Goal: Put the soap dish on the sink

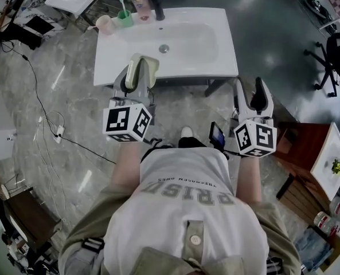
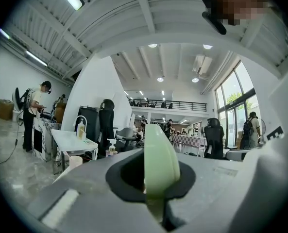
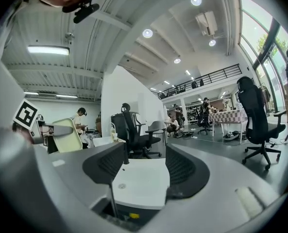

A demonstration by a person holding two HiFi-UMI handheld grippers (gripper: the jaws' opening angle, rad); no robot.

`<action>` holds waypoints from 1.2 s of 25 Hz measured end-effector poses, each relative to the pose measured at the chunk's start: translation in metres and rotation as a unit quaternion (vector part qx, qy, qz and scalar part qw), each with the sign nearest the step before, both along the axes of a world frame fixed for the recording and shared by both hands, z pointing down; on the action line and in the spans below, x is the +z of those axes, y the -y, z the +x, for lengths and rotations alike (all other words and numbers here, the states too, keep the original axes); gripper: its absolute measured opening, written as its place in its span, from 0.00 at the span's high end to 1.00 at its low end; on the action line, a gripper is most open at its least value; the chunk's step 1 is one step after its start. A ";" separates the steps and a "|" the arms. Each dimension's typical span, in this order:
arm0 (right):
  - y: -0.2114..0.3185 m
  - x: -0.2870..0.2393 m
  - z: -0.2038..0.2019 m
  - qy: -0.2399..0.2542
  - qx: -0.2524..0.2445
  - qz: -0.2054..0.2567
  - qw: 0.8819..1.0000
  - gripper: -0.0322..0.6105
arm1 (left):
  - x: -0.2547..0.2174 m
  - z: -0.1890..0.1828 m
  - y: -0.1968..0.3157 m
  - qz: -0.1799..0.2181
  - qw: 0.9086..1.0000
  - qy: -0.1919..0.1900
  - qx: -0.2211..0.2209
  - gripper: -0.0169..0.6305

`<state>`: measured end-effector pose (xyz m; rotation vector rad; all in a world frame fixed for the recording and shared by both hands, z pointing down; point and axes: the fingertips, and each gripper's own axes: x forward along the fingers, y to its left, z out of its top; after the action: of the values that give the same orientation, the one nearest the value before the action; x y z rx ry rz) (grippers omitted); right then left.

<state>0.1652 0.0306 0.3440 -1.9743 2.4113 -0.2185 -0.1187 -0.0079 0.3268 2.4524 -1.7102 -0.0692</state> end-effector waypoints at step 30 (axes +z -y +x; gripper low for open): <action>0.176 0.011 -0.052 0.027 0.039 -0.021 0.999 0.53 | 0.012 -0.041 0.194 -0.022 0.998 0.000 0.054 0.95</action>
<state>0.1130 -0.1459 0.3552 -2.0473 2.3094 -0.3197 -0.1600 -0.2015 0.3386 2.5069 -1.5581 -0.0180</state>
